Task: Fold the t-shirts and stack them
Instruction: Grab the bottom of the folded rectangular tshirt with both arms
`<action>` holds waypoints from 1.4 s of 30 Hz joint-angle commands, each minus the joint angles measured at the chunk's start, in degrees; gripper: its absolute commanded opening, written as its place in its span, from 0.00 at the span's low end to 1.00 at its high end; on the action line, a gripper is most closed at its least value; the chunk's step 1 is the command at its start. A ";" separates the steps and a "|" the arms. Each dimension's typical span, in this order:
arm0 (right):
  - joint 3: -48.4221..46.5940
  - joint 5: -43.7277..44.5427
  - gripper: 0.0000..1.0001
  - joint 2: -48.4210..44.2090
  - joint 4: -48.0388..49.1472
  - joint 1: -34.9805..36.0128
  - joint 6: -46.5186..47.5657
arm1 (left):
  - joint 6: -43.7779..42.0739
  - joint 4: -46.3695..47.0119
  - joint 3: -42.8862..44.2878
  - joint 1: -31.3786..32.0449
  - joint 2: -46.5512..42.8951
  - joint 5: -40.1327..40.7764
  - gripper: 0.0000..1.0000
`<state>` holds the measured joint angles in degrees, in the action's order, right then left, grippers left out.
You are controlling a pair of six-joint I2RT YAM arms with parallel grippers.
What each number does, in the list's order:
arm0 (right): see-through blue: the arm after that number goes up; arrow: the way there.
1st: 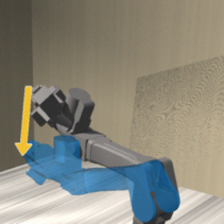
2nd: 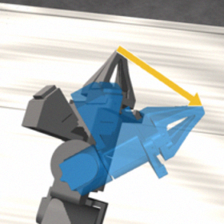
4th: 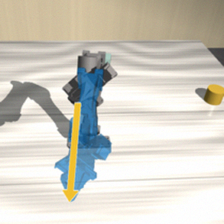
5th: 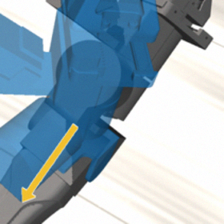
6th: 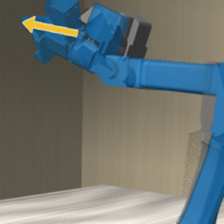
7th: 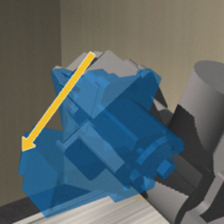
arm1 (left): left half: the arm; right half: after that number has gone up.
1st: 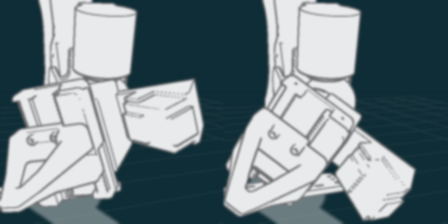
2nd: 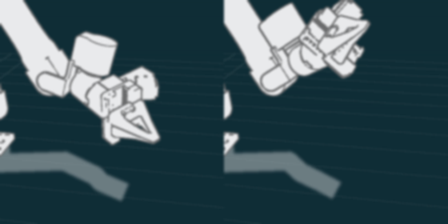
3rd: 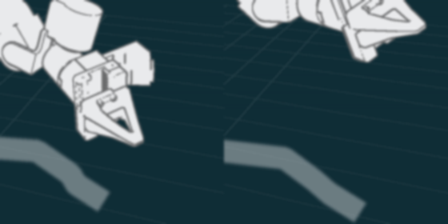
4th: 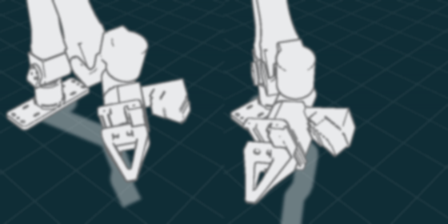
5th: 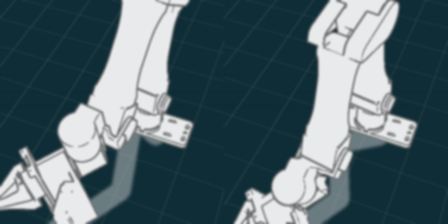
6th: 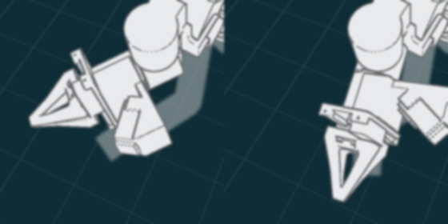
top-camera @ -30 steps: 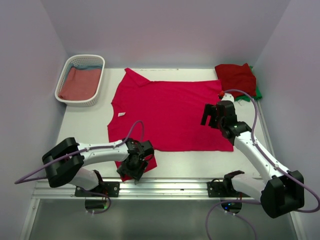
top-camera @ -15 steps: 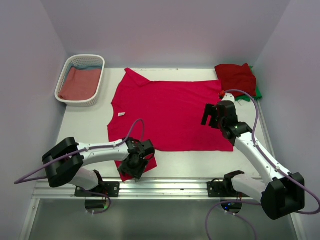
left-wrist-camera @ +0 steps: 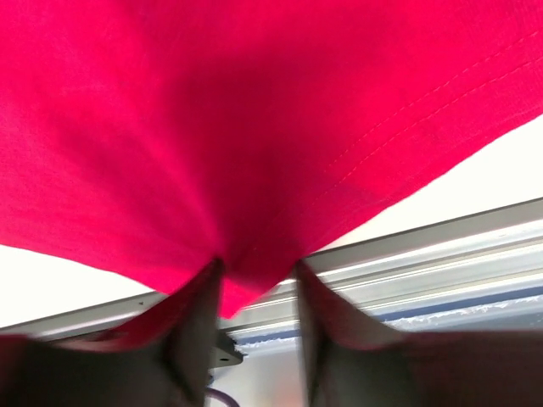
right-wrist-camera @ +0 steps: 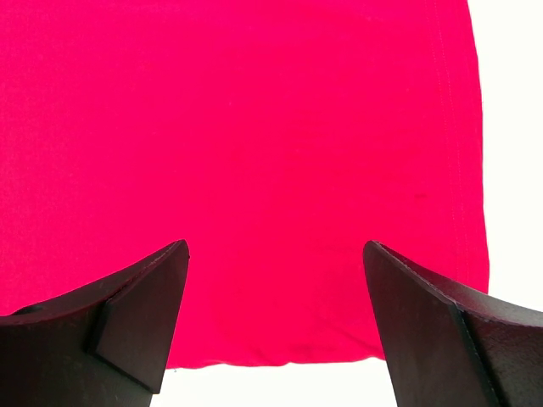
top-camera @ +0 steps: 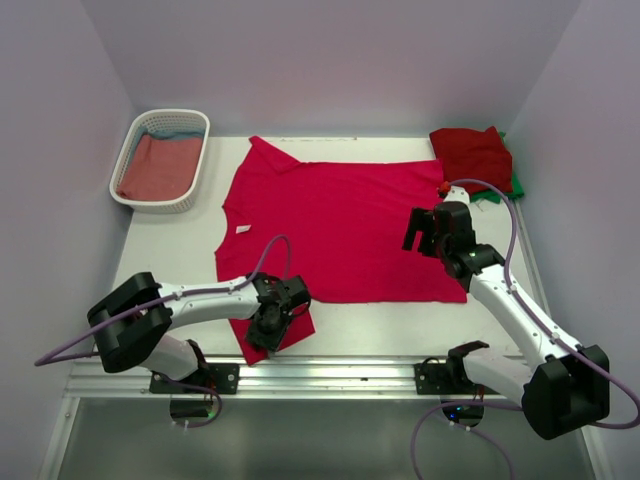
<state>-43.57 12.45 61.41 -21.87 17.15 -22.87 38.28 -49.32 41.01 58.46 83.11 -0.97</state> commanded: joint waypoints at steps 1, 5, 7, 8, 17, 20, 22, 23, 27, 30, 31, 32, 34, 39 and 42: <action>0.68 0.21 0.88 -1.29 0.60 0.17 0.90 | -1.54 3.35 -1.37 -0.18 0.91 -3.33 0.38; 0.68 0.12 0.87 -1.47 0.69 0.17 0.99 | -1.72 3.70 -1.90 -0.18 0.74 -4.65 0.10; 0.77 0.12 0.87 -1.55 0.77 0.17 1.07 | -1.72 3.70 -2.08 -0.18 0.56 -5.09 0.11; 0.77 0.21 0.87 -1.55 0.69 0.08 1.08 | -1.72 3.70 -2.25 -0.18 0.56 -5.61 0.11; 0.59 3.71 0.94 -0.41 -0.28 0.17 -0.76 | 0.82 -4.89 4.31 0.08 -4.62 0.69 0.00; -0.02 11.87 0.99 0.20 -3.09 0.17 -3.49 | 1.88 -8.84 8.45 -0.01 -6.64 5.70 0.00; 0.50 18.45 0.99 -0.06 -4.49 -0.44 -6.81 | 2.41 -11.22 10.39 -0.01 -8.04 7.99 0.00; 1.46 19.53 0.99 -0.41 -4.59 -1.14 -7.88 | 2.85 -12.02 10.75 -0.01 -8.49 8.53 0.00; 5.41 16.82 0.98 -3.92 -3.63 -8.43 -14.02 | 3.64 -15.80 11.89 -0.01 -10.68 10.81 0.00; 7.97 14.80 0.96 -4.54 -3.53 -12.92 -17.98 | 4.87 -19.49 13.91 -0.36 -13.49 14.06 0.00; 8.59 14.28 0.94 -4.54 -3.53 -14.06 -19.04 | 5.13 -20.80 15.14 -0.45 -14.11 15.55 0.00; 9.64 13.05 0.93 -4.37 -3.45 -14.42 -20.01 | 5.40 -21.08 15.58 -0.62 -14.55 16.08 0.00; 10.52 11.82 0.92 -3.23 -3.27 -14.95 -22.72 | 5.57 -21.43 16.20 -1.06 -15.78 16.70 0.00; 12.98 5.24 0.87 0.02 -1.95 -16.88 -26.34 | 5.58 -20.12 15.68 -1.24 -17.80 16.79 0.00; 14.13 2.85 0.82 1.17 -1.08 -19.78 -28.10 | 5.14 -18.71 14.89 -1.33 -19.12 16.62 0.00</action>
<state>-30.44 18.98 61.80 -25.19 -0.82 -46.59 42.54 -68.25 55.20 57.41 65.78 14.02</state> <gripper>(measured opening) 0.833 0.014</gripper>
